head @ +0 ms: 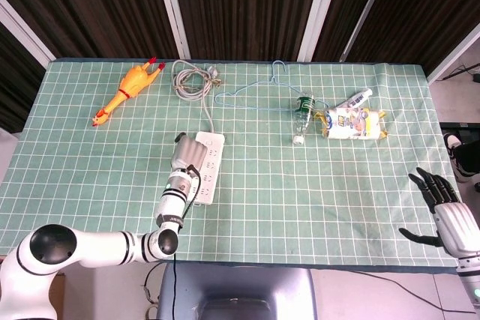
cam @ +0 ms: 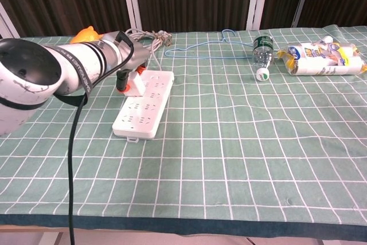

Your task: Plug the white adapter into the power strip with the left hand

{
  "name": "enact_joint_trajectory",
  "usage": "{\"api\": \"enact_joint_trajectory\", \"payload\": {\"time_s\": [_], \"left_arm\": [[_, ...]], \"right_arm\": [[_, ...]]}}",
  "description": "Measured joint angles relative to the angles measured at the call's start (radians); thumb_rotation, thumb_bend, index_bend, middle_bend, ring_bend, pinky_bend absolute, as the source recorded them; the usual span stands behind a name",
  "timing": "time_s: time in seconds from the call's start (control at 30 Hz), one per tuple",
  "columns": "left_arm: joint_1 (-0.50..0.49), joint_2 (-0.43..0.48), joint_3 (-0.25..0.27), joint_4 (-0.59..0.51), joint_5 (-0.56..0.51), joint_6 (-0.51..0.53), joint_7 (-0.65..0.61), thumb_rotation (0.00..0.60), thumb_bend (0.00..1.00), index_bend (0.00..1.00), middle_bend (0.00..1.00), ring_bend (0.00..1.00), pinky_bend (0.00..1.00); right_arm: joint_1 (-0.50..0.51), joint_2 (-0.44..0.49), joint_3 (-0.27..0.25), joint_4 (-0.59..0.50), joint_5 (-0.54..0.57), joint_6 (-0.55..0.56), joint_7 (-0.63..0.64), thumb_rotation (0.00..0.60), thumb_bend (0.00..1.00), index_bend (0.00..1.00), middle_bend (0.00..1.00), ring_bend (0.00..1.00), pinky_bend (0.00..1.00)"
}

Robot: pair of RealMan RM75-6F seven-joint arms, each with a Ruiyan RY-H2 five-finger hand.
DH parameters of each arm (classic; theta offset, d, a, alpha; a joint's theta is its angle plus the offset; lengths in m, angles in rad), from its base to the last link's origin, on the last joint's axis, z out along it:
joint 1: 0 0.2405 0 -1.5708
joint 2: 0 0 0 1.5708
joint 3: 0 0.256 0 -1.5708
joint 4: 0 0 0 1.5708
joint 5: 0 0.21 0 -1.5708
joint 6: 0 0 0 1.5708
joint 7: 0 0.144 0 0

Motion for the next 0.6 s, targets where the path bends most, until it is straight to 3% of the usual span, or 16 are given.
{"api": "enact_joint_trajectory", "payload": {"time_s": [0.6], "left_arm": [[-0.129,-0.060,-0.058,0.102,-0.232,0.009,0.240,0.600,0.35,0.78,0.85,0.63,0.28]], "right_arm": [[-0.001,-0.009,0.002,0.023,0.014,-0.016,0.012,0.600,0.00,0.00,0.05,0.00,0.11]]}}
